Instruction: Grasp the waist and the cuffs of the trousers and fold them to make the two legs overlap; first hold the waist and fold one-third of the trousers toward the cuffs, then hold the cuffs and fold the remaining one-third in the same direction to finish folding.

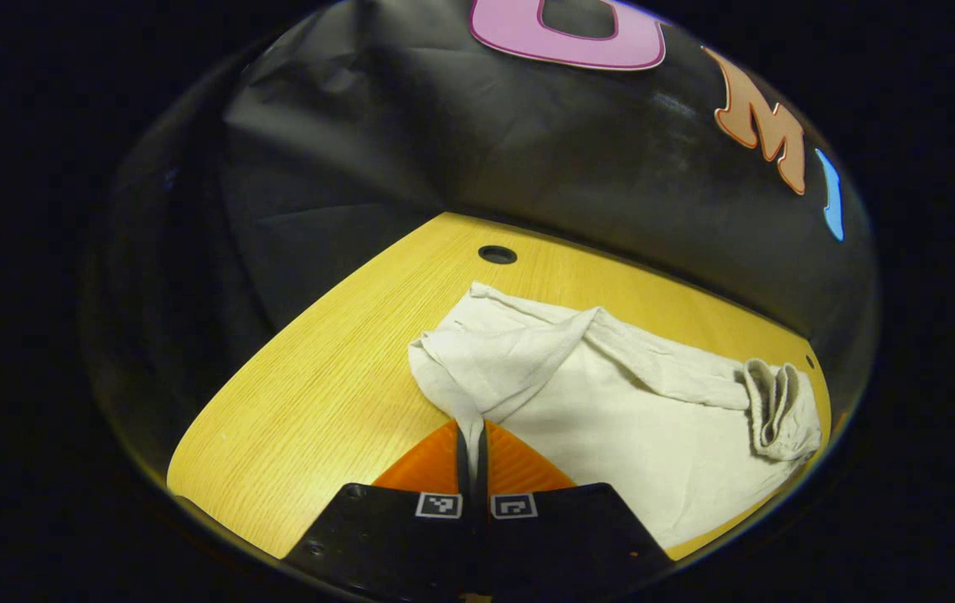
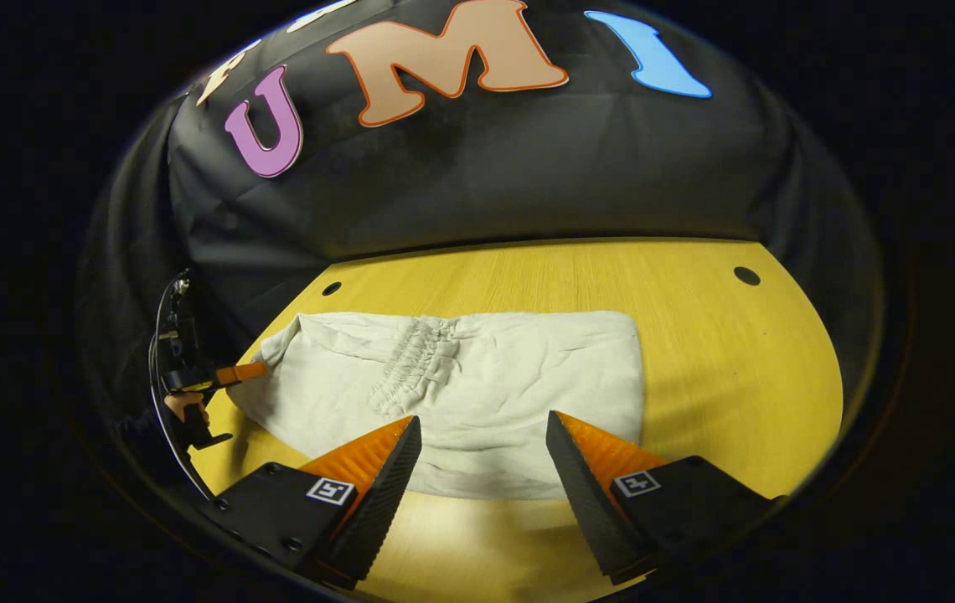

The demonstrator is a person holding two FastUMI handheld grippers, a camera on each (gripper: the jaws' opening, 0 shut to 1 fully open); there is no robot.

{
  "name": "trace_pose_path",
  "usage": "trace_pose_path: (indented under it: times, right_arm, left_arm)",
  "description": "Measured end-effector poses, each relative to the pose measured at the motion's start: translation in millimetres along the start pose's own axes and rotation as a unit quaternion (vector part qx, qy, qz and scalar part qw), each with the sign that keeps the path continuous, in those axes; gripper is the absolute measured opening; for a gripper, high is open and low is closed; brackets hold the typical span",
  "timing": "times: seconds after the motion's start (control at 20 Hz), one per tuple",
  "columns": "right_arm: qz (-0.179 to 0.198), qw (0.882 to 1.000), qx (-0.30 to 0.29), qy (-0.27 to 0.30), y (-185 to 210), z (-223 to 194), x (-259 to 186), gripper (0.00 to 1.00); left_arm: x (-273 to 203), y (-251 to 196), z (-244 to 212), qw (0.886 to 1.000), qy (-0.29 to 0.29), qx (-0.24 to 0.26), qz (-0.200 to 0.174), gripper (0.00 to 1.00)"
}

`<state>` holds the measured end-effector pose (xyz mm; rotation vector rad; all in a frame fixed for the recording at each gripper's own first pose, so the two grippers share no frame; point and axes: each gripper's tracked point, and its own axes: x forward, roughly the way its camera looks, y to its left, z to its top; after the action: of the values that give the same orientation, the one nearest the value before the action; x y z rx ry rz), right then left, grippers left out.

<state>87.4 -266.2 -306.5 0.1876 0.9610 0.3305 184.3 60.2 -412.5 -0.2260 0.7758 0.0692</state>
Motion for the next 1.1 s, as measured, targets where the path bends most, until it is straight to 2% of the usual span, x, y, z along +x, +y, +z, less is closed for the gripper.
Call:
trace_pose_path:
  times: [0.1,0.15,0.2,0.55,1.1]
  right_arm:
    - [-0.003,1.0,0.004,-0.005,-10,1,-7,0.96]
    - [-0.003,1.0,0.007,-0.008,-14,1,-11,0.92]
    - [-0.004,1.0,0.01,-0.009,-18,2,-14,0.96]
    - [-0.003,0.999,0.027,-0.027,-44,5,-35,0.96]
    - [-0.029,0.995,0.071,-0.062,-102,4,-81,0.96]
  left_arm:
    - [-6,-14,16,1.0,-0.013,0.0,-0.011,0.0]
    - [-11,-24,24,1.0,-0.019,0.002,-0.019,0.0]
    - [-14,-33,32,0.999,-0.029,0.004,-0.026,0.0]
    - [-41,-108,72,0.995,-0.066,0.016,-0.074,0.0]
    - [-69,-241,89,0.982,-0.079,0.063,-0.159,0.0]
